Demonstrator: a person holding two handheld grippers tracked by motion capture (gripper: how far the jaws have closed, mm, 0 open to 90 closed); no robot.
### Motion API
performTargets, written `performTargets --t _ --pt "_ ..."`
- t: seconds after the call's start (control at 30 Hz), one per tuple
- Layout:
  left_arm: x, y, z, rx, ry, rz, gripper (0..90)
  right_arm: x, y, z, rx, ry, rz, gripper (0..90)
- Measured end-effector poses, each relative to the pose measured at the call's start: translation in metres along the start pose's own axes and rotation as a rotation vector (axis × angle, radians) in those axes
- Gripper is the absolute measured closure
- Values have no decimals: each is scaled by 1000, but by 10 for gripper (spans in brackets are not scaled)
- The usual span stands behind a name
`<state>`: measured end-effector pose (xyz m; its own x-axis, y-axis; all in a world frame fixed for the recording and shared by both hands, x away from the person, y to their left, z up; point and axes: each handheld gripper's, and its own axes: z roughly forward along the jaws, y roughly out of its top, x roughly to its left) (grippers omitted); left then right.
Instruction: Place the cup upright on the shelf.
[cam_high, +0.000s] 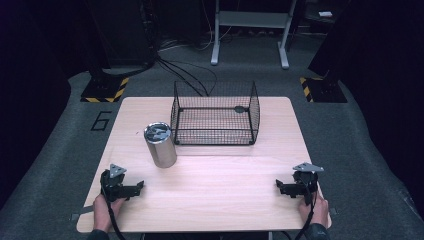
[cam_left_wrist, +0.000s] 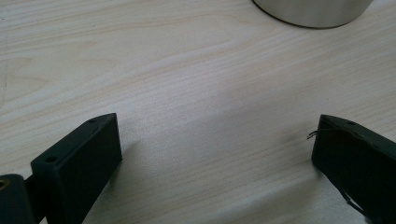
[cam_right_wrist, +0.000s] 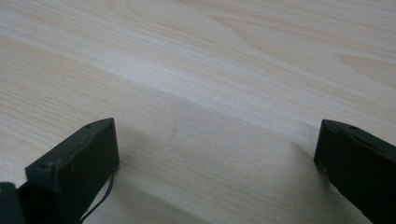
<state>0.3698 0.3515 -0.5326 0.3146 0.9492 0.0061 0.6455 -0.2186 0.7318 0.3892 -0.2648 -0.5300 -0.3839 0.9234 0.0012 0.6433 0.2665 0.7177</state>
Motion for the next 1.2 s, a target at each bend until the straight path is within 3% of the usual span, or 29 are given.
performTargets --t 0.17,0.33,0.73,0.9,0.93,1.2 --pt "-3 0 -1 8 17 -27 9 0 0 0 3 -1 7 0" --pt "1 -1 -1 9 -3 3 8 0 0 0 0 0 0 0" --pt "3 1 -4 25 -25 -7 1 0 0 0 -5 1 -3 0" --pt "5 7 -11 0 -33 -26 2 0 0 0 -4 1 0 0" --pt "4 8 -11 -25 -35 -37 2 0 0 0 -4 2 0 0" --pt "-2 21 -17 -46 -62 -19 2 0 0 0 -5 2 -1 0"
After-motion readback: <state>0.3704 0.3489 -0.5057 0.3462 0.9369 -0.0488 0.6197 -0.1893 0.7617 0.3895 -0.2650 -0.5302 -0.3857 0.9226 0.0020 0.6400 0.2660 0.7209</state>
